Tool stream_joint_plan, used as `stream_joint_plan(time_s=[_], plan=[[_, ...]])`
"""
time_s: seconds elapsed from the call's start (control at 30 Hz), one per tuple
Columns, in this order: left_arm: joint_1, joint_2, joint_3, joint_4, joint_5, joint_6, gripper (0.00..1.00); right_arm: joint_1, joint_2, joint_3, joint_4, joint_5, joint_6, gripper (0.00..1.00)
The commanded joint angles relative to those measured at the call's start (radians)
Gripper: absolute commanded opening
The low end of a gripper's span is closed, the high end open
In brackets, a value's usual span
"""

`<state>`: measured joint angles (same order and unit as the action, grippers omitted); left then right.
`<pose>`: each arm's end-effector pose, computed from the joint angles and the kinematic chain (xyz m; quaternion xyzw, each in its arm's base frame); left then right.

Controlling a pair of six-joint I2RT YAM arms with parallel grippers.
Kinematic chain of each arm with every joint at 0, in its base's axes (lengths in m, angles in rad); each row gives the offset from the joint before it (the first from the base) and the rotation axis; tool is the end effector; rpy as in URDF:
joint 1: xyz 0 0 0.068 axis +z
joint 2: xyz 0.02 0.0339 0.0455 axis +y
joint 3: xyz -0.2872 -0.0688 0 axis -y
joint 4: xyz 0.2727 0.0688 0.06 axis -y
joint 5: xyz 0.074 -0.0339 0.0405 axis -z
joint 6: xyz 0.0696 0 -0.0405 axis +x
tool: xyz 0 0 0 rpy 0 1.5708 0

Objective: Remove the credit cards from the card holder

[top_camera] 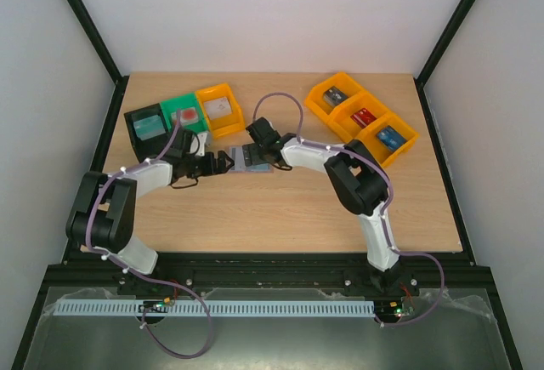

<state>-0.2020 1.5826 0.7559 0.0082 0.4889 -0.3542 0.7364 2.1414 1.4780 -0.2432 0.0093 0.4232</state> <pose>0.3312 -0.1012 0.1418 0.0200 0.9066 -0.3143 0.2809 0.3823 0.3457 0.1215 -0.1459 0.9340 0.1749 0.2751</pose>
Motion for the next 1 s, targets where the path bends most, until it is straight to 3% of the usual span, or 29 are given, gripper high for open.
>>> stream_joint_plan(time_s=[0.0,0.17,0.43,0.73,0.97], plan=[[0.016,-0.024,-0.033,0.059,-0.031,-0.043,0.99,0.039,0.014,-0.005,0.037,0.046,-0.010,0.94],[0.037,-0.010,-0.042,0.070,-0.033,-0.054,0.99,0.041,0.030,-0.048,0.034,0.029,-0.029,0.95],[0.051,0.043,-0.032,0.096,0.042,-0.076,0.99,0.037,-0.003,-0.126,0.020,0.171,-0.077,0.98],[0.040,0.054,-0.018,0.082,0.033,-0.052,0.99,-0.025,-0.032,-0.091,0.000,0.081,-0.138,0.99],[0.038,0.047,-0.012,0.063,0.031,0.004,0.99,-0.054,0.039,-0.061,-0.018,0.025,-0.136,0.99]])
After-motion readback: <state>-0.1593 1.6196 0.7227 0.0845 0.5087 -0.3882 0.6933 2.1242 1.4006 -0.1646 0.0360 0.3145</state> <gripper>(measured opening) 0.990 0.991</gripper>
